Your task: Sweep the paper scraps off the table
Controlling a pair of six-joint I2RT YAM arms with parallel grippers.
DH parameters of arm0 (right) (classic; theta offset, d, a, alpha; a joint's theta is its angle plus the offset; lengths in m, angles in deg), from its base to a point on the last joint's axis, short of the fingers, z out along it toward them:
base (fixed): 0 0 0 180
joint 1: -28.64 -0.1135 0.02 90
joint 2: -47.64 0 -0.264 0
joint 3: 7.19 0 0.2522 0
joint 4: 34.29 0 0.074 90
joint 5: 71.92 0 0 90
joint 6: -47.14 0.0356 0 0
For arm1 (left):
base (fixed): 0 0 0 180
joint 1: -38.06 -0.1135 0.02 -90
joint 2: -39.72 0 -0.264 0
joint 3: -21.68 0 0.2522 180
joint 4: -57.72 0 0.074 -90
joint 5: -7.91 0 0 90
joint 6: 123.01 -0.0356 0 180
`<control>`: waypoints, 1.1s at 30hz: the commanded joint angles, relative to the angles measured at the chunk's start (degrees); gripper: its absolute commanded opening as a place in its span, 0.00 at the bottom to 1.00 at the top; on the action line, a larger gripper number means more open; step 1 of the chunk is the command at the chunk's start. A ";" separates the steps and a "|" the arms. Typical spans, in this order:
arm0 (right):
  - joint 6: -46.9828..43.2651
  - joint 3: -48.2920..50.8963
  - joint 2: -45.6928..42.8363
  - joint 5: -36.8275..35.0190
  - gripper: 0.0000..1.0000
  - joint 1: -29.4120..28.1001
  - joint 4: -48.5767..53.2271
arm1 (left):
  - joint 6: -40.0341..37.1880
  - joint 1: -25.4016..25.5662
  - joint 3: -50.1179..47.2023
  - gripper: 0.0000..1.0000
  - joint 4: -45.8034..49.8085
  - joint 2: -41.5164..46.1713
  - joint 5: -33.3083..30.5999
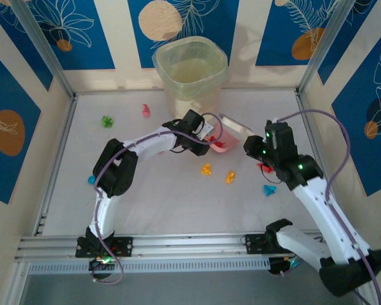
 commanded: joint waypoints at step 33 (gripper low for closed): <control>10.63 27.26 -22.67 -14.23 0.00 11.17 -13.67 | 12.51 12.49 -18.33 0.00 -0.16 30.75 -0.18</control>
